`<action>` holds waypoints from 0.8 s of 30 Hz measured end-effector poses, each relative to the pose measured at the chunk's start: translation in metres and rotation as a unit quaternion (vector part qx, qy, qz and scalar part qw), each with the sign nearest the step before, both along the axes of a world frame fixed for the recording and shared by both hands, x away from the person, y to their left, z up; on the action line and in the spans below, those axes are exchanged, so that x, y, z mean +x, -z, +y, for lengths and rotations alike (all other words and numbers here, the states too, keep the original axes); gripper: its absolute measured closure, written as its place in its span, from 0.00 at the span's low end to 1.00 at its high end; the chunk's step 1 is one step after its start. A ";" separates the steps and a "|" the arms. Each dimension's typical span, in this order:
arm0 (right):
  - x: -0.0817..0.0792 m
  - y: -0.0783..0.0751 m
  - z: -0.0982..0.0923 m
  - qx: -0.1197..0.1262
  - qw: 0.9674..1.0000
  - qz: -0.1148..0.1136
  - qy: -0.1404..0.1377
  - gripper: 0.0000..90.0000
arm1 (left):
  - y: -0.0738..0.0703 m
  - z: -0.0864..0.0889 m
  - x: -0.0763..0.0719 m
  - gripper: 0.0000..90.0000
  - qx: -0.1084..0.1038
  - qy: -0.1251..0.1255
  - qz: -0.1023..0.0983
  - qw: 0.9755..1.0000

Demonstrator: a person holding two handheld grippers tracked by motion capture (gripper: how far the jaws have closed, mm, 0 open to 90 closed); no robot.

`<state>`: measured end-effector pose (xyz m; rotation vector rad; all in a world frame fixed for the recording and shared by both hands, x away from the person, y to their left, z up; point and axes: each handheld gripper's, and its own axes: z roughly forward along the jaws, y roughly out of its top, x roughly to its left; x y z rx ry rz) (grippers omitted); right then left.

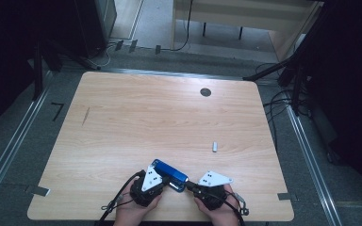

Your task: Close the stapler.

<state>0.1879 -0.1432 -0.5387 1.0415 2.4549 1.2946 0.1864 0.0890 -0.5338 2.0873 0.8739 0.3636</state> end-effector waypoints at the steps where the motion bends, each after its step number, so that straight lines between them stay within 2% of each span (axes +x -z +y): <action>1: 0.000 0.000 0.001 -0.002 1.000 -0.001 0.001 1.00 | 0.000 0.000 0.000 1.00 -0.003 0.001 0.001 1.000; 17: -0.002 -0.002 0.003 -0.018 1.000 -0.010 0.003 1.00 | 0.000 0.001 0.001 1.00 -0.003 0.001 0.003 1.000; 21: -0.003 -0.004 0.002 -0.012 1.000 -0.013 0.002 1.00 | 0.000 0.001 0.001 1.00 -0.003 0.001 0.003 1.000; 24: -0.004 -0.009 0.000 0.005 1.000 -0.017 0.003 1.00 | 0.000 0.001 0.001 1.00 -0.003 0.001 0.004 1.000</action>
